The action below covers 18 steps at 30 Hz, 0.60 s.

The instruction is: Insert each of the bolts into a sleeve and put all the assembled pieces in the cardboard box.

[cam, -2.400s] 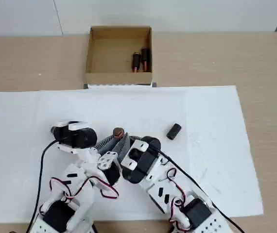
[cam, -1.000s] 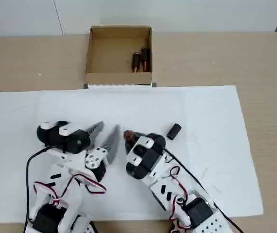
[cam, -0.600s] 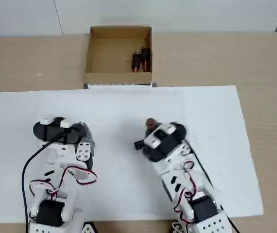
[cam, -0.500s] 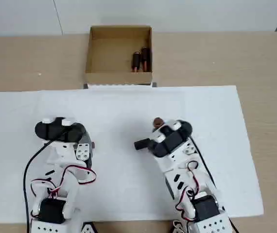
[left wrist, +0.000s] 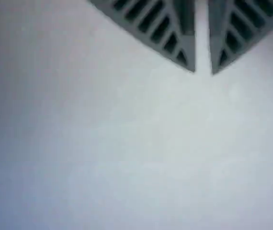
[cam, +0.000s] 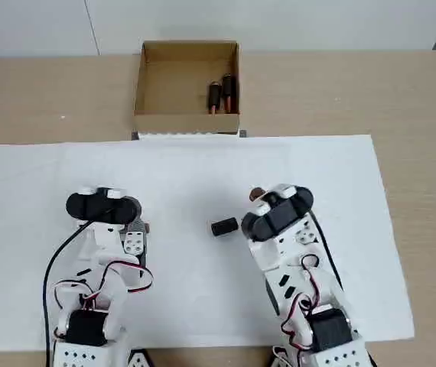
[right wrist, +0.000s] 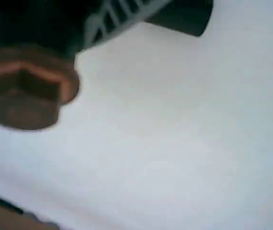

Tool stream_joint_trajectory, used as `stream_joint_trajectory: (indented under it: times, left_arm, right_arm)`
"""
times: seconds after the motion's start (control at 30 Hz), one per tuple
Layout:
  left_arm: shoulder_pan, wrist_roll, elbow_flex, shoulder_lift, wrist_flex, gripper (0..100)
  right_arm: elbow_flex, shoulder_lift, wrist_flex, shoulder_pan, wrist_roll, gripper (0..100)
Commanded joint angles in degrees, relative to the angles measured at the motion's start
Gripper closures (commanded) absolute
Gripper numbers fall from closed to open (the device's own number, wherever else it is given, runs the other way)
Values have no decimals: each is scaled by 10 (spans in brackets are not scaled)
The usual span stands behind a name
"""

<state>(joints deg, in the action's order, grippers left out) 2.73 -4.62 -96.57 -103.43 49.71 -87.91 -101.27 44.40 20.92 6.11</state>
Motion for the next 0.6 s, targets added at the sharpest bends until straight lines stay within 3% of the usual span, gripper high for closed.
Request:
stream_joint_trajectory:
  times: [0.0, 0.2, 0.37, 0.57]
  left_arm:
    - [-2, 1, 2, -3, -1, 993]
    - [-2, 1, 2, -3, -1, 994]
    - [-2, 1, 2, -3, -1, 994]
    - [-2, 0, 2, -3, 0, 994]
  right_arm:
    - [61, 31, 7, -5, -18, 995]
    - [162, 222, -64, -4, -28, 995]
    - [356, 449, -72, -5, -78, 995]
    - [575, 685, -72, -6, -83, 995]
